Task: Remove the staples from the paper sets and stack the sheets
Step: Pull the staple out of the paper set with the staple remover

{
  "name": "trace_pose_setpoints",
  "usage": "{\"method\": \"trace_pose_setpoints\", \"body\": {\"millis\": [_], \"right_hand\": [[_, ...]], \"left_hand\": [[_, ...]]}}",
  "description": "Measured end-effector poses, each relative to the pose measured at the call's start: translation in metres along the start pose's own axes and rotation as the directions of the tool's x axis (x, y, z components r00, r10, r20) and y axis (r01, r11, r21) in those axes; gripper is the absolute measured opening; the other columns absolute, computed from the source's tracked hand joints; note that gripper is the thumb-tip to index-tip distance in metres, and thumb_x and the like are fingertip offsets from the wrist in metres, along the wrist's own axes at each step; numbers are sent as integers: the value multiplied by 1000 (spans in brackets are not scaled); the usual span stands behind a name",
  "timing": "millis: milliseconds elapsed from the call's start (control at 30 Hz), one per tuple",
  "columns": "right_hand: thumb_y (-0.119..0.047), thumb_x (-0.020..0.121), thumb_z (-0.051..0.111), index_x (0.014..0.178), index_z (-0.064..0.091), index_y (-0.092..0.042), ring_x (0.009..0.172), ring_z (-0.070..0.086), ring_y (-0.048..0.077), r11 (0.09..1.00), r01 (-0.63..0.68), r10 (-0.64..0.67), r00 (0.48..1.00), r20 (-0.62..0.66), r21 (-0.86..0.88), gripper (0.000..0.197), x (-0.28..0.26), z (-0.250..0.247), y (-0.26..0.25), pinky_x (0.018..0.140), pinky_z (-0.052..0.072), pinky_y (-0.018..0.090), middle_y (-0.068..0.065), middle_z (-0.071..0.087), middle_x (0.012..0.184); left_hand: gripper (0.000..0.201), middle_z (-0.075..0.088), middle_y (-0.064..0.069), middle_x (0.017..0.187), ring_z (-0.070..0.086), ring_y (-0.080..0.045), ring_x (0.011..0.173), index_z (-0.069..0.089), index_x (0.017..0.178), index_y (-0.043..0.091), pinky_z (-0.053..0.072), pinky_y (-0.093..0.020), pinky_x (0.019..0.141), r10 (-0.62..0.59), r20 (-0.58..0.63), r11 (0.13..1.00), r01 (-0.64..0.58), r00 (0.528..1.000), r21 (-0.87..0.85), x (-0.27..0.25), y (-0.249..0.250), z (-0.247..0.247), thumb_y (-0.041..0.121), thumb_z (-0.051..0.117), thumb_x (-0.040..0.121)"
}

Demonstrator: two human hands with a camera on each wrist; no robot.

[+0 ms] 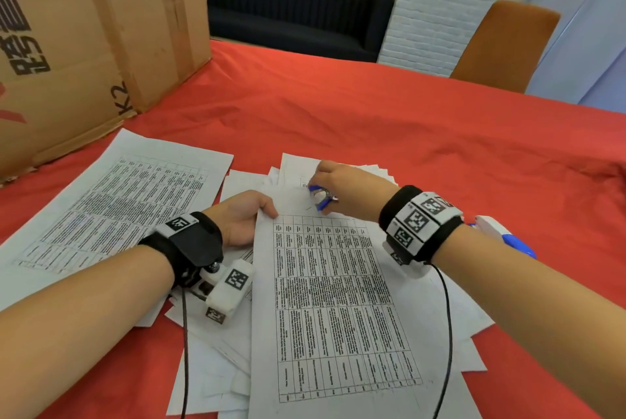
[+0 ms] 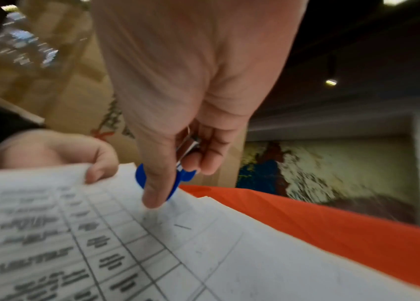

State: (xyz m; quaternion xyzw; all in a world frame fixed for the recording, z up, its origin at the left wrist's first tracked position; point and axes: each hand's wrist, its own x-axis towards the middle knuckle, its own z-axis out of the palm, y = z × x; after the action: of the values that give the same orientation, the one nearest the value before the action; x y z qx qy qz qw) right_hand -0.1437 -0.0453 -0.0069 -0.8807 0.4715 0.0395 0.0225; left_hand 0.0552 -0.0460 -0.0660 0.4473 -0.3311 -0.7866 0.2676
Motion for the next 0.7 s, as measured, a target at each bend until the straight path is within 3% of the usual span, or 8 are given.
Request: {"method": "trace_pose_setpoints", "body": {"millis": [100,367,500,600,700], "right_hand": [[-15,85,68,128,56,-14,98,59,25,998,10,-8,999,46,-62,44,5,5,-8,85,50,41,2,50,121],[-12,91,56,116,60,-10,98,58,25,960,75,-56,995,77,-270,26,7,8,-21,77,53,40,5,55,113],[-6,92,50,108,61,-8,93,58,26,947,93,-68,993,91,-307,20,7,8,-27,71,53,39,6,53,110],[-5,93,48,105,62,-6,92,56,27,934,101,-70,992,102,-342,18,6,10,-33,66,50,37,7,50,111],[-3,92,49,101,61,-5,80,56,26,928,100,-61,991,119,-359,15,6,10,-37,61,49,36,8,46,112]], "left_hand": [[63,56,-30,125,58,-46,110,47,130,-1,47,-56,93,-2,15,1000,2,1000,-10,-1,0,-1,-6,31,69],[61,59,-29,122,62,-45,104,44,134,0,52,-55,87,7,51,999,-6,999,-32,1,-1,-3,-5,27,76],[59,61,-28,119,64,-44,101,48,130,0,55,-54,80,7,84,998,-1,996,-69,1,-1,-3,-4,31,73],[52,62,-27,115,65,-41,99,51,124,0,54,-52,84,10,83,995,-2,996,-99,0,-1,-1,1,32,76],[47,62,-28,115,64,-40,101,51,124,-2,53,-49,87,-12,49,996,17,999,-91,-1,-1,1,4,37,80]]}}
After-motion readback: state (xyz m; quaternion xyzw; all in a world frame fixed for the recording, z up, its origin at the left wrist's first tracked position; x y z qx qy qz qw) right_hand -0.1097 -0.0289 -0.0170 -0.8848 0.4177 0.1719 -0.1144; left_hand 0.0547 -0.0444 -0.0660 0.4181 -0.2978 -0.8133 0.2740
